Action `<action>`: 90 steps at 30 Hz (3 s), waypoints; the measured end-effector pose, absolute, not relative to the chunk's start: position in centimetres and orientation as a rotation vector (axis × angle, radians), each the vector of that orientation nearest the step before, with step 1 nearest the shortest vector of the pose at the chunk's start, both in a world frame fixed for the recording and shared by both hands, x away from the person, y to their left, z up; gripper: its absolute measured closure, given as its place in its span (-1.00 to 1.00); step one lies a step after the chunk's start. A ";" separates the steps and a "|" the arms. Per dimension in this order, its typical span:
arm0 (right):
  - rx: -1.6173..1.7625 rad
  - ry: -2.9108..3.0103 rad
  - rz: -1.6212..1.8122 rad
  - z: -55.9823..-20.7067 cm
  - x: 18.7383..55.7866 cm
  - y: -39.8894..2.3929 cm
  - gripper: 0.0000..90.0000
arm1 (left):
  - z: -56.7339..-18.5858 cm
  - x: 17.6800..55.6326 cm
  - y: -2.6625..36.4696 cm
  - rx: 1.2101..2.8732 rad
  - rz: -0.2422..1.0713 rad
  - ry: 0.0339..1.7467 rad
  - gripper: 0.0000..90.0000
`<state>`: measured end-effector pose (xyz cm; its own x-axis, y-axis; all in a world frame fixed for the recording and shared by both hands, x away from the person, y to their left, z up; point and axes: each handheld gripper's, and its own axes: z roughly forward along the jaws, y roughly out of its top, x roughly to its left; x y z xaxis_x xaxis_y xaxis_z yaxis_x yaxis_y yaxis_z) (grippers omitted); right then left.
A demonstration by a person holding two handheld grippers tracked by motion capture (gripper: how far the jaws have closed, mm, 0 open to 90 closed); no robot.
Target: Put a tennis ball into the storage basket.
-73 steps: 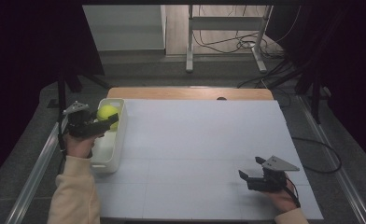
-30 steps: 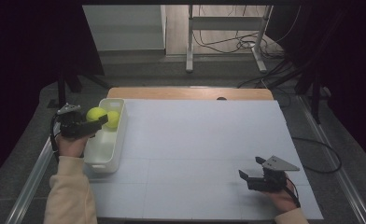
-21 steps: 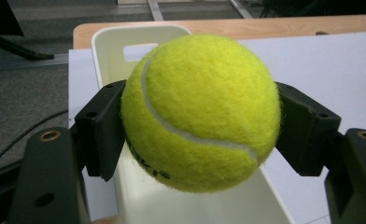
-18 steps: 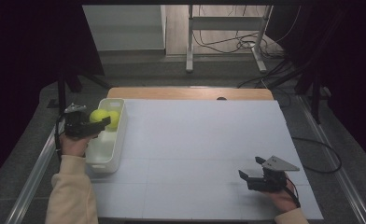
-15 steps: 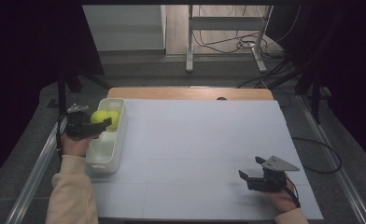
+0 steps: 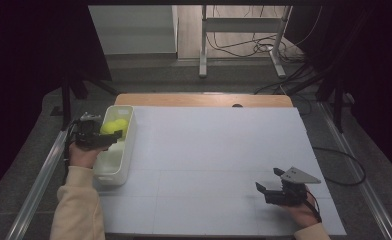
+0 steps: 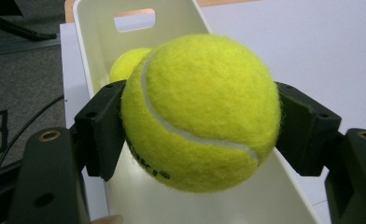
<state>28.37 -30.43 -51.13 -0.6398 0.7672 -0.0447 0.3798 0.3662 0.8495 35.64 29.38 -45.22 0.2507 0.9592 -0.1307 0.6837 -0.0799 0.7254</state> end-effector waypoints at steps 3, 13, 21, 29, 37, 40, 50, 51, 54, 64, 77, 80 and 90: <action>0.994 2.196 1.193 -51.1 28.4 -30.4 -0.69 | -45.2 35.6 29.4 1.834 0.504 1.501 -0.41; 0.993 2.196 1.194 -51.1 28.4 -30.4 -0.69 | -45.2 35.7 29.4 1.824 0.503 1.506 -0.41; 0.992 2.196 1.193 -51.1 28.4 -30.4 -0.69 | -44.5 35.4 29.4 1.772 0.531 1.496 -0.79; 0.990 2.194 1.199 -51.1 28.4 -30.4 -0.69 | -44.2 35.2 29.0 1.751 0.509 1.449 -0.78; 0.974 2.199 1.206 -51.0 28.3 -30.3 -0.69 | -43.5 34.7 28.2 1.725 0.449 1.345 -0.78; 0.969 2.195 1.218 -50.9 28.2 -30.3 -0.69 | -43.0 34.3 27.3 1.731 0.463 1.307 -0.78; 0.959 2.200 1.225 -50.9 28.3 -30.2 -0.69 | -42.1 32.7 25.3 1.743 0.453 1.182 -0.78; 0.960 2.200 1.224 -50.9 28.3 -30.2 -0.69 | -42.1 32.6 25.2 1.742 0.449 1.175 -0.78; 0.959 2.200 1.220 -50.9 28.3 -30.1 -0.69 | -42.2 32.2 24.7 1.743 0.444 1.151 -0.78; 0.954 2.203 1.220 -50.9 28.4 -30.0 -0.69 | -43.0 31.5 23.7 1.756 0.412 1.119 -0.79; 0.958 2.203 1.196 -50.9 28.1 -30.0 -0.69 | -44.6 29.4 21.3 1.813 0.352 1.018 -0.78; 0.962 2.206 1.192 -50.9 28.0 -30.0 -0.69 | -45.3 28.9 20.4 1.824 0.334 0.992 -0.77; 0.958 2.213 1.203 -51.0 28.0 -29.9 -0.68 | -47.0 27.4 17.8 1.902 0.301 0.931 -0.76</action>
<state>27.96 -29.91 -51.03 -0.6614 0.7482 -0.0526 0.3625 0.3802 0.8509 27.45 17.80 -47.03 0.6781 0.7139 -0.1747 0.4770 -0.2467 0.8436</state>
